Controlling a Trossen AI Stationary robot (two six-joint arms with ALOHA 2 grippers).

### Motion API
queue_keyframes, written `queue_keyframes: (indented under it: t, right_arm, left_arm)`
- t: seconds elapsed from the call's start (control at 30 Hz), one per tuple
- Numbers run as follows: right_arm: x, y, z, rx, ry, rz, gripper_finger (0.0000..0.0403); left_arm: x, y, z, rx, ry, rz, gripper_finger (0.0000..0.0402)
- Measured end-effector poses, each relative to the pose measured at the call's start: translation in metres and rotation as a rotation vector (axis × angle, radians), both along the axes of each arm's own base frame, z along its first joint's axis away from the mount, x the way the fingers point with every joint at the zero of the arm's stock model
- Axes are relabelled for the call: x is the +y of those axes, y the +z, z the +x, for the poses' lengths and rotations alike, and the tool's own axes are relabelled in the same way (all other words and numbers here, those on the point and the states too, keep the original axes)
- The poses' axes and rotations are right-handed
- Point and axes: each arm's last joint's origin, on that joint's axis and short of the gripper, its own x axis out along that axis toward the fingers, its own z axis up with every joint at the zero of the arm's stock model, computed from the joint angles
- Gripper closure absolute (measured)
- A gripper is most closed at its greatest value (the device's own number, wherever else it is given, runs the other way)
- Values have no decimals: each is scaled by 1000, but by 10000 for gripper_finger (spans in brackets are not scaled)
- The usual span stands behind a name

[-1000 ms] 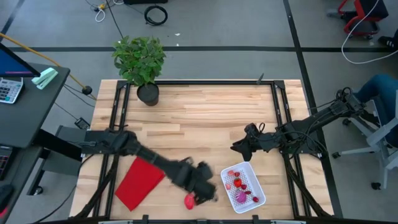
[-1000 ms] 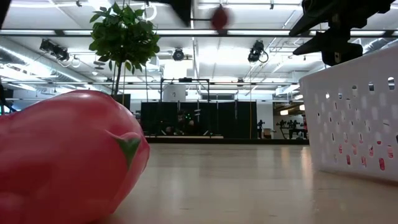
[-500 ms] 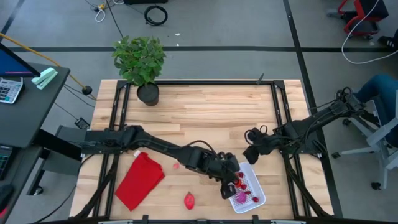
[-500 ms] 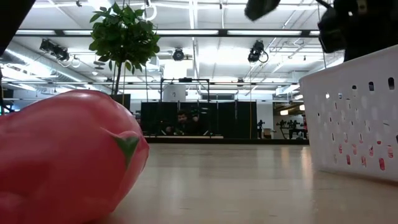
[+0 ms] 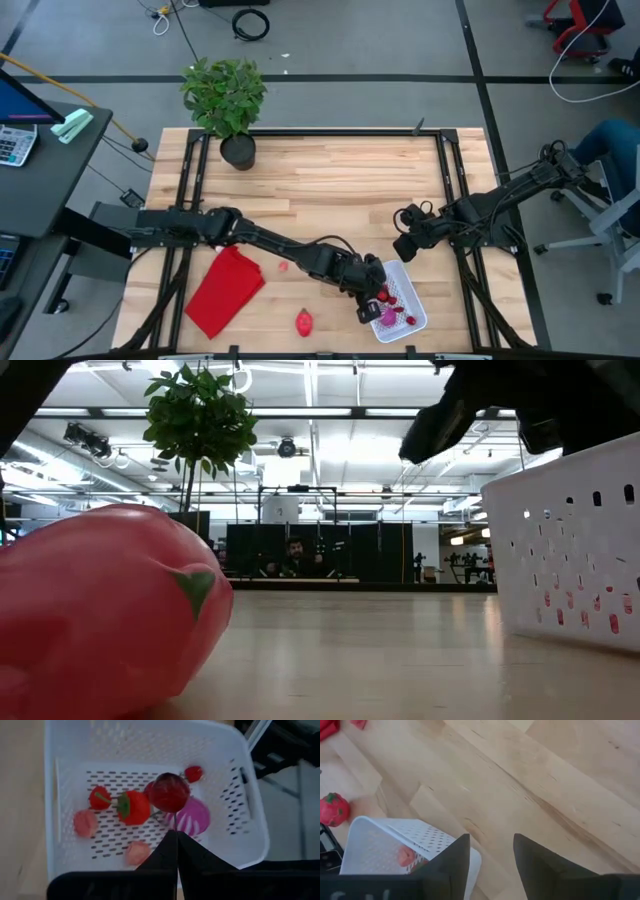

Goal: Pick and placing Produce into tupperware
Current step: Put the red cherry into the white basket, then put the peach into the white basket

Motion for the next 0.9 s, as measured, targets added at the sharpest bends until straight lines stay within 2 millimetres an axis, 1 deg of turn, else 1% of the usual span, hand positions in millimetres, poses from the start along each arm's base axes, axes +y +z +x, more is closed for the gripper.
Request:
queue_keyframes:
  t: [0.07,0.13,0.2,0.3,0.73,0.83,0.9]
  right_arm:
    - [0,0,0,1,1,0,243]
    - [0,0,0,0,0,0,243]
    - [0,0,0,1,0,-1,243]
    - [0,0,0,1,2,-1,243]
    - [0,0,0,1,3,-2,243]
    - [0,0,0,2,4,-3,243]
    - [0,0,0,2,5,-3,243]
  left_arm:
    - [1,-4,3,10,8,-37,398]
    - [1,-10,2,43,5,-34,398]
    - [0,-17,4,40,2,-33,400]
    - [2,-18,5,45,3,-35,399]
    - [19,-17,11,49,15,-50,323]
    - [27,-9,10,66,-22,-112,309]
    - [32,5,7,57,-59,-147,302]
